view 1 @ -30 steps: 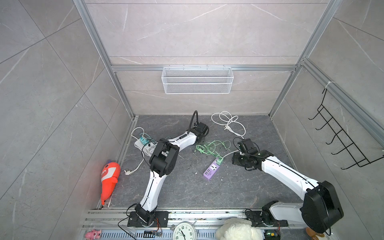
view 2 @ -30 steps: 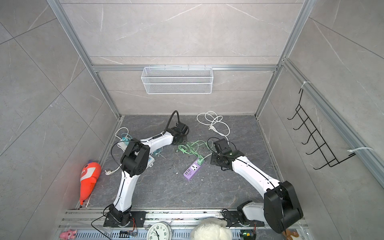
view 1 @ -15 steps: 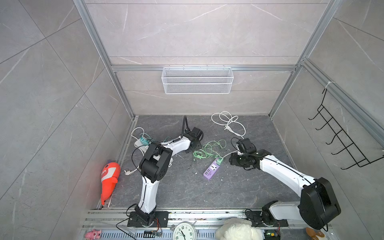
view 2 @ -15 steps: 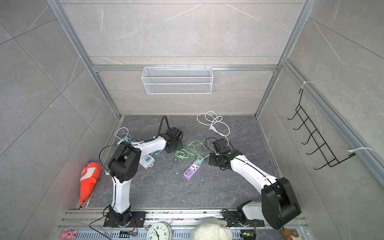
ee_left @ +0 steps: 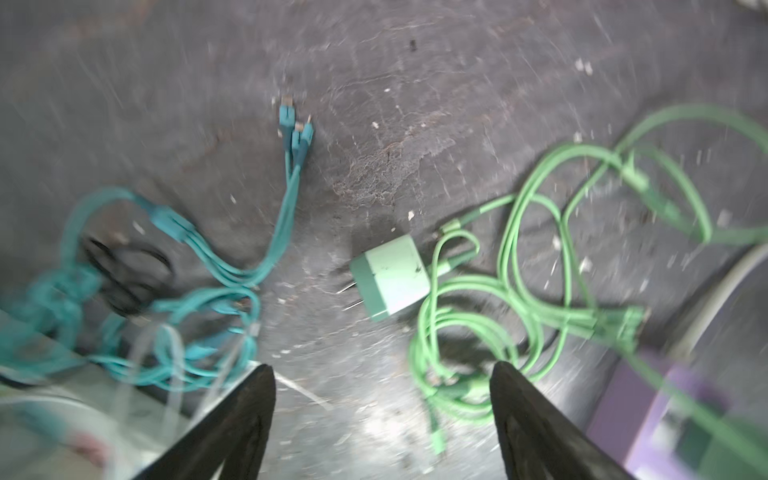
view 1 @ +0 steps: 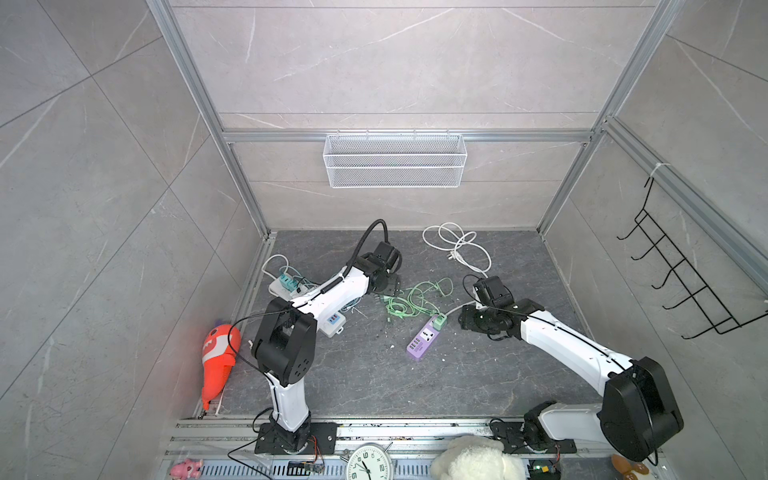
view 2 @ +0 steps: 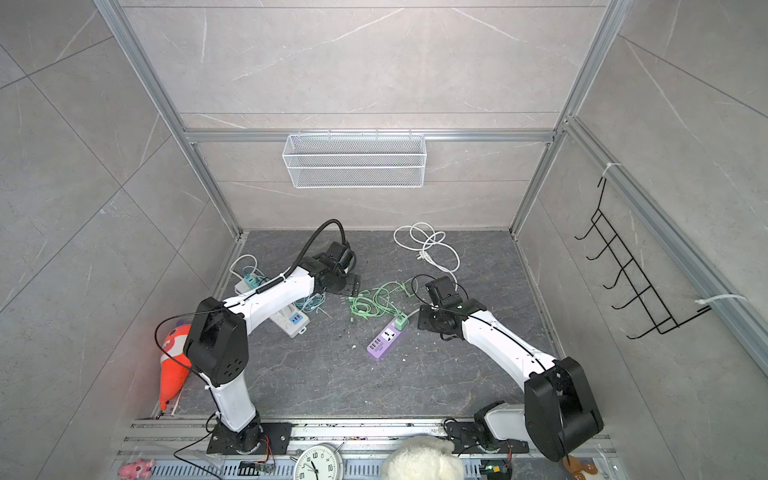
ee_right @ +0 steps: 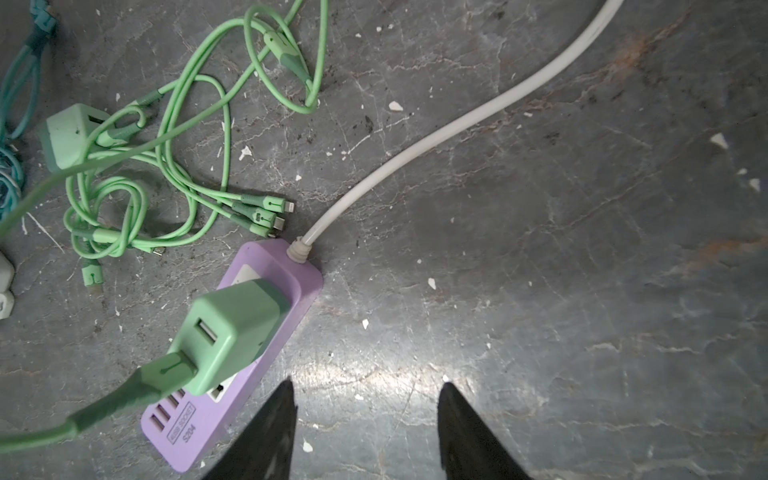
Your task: Insert the plug
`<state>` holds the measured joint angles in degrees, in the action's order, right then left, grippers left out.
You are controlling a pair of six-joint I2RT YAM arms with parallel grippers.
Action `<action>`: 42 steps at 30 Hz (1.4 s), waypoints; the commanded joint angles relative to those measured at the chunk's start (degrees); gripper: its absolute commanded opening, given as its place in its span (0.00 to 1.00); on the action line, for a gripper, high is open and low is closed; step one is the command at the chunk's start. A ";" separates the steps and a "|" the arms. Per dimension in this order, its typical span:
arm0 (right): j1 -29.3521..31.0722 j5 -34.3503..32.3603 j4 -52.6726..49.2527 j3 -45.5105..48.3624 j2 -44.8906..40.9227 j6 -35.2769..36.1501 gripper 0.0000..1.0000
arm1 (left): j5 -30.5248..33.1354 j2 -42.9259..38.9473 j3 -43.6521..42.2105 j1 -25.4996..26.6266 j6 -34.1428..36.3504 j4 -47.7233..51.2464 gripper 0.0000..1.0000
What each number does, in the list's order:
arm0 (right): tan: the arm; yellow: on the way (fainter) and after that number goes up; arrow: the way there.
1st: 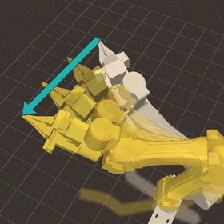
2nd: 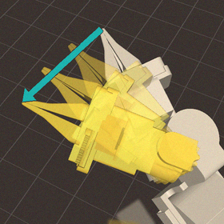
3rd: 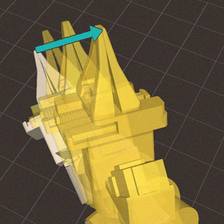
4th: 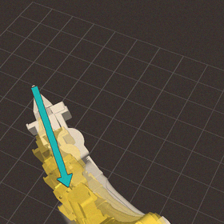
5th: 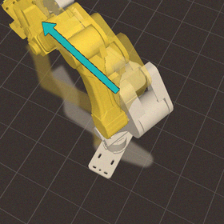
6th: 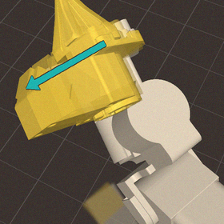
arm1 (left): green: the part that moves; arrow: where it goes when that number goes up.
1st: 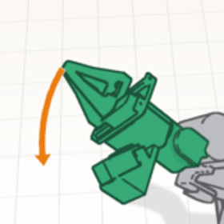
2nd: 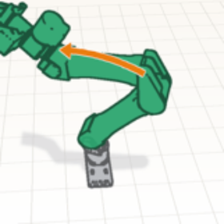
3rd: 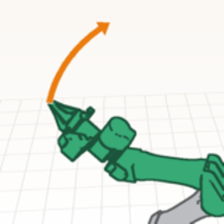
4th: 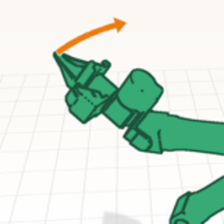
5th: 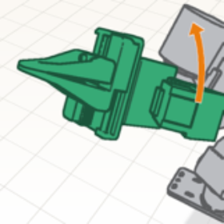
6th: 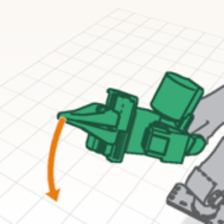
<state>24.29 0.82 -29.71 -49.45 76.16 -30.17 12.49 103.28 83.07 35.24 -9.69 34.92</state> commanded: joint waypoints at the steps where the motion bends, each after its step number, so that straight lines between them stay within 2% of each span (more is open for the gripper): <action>1: 0.12 -0.56 0.09 0.16 -1.85 0.10 0.57 | 0.98 -6.00 -6.71 0.38 26.46 -0.54 0.80; 4: 0.14 0.09 0.01 0.28 -1.92 0.10 0.56 | -4.31 -10.63 -15.91 -0.40 36.96 -11.72 0.81; 6: 0.22 0.45 -0.21 0.30 -2.26 0.04 0.56 | -8.49 -11.78 -18.80 -1.91 40.95 -15.93 0.82; 9: 0.23 0.43 -0.59 0.70 -3.74 0.08 0.56 | -17.05 -9.90 -17.17 -4.41 45.81 -12.86 0.82; 13: 0.18 -0.36 -1.61 1.15 -5.87 -0.06 0.56 | -21.57 -5.54 -14.18 -6.25 50.47 -10.06 0.80; 18: 0.23 -0.82 -2.49 1.92 -7.35 -0.16 0.56 | -27.87 -0.95 -11.01 -8.59 52.61 -10.47 0.79; 29: 0.20 -2.62 -5.04 1.25 -8.86 0.33 0.56 | -28.93 8.61 -3.00 -10.70 56.34 -7.78 0.74; 42: 0.25 -3.96 -6.13 1.27 -9.57 0.53 0.56 | -32.41 11.79 0.46 -13.18 58.55 -6.61 0.72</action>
<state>24.29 -1.96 -34.11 -48.31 67.42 -30.17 -17.12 114.34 81.34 22.11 47.00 26.68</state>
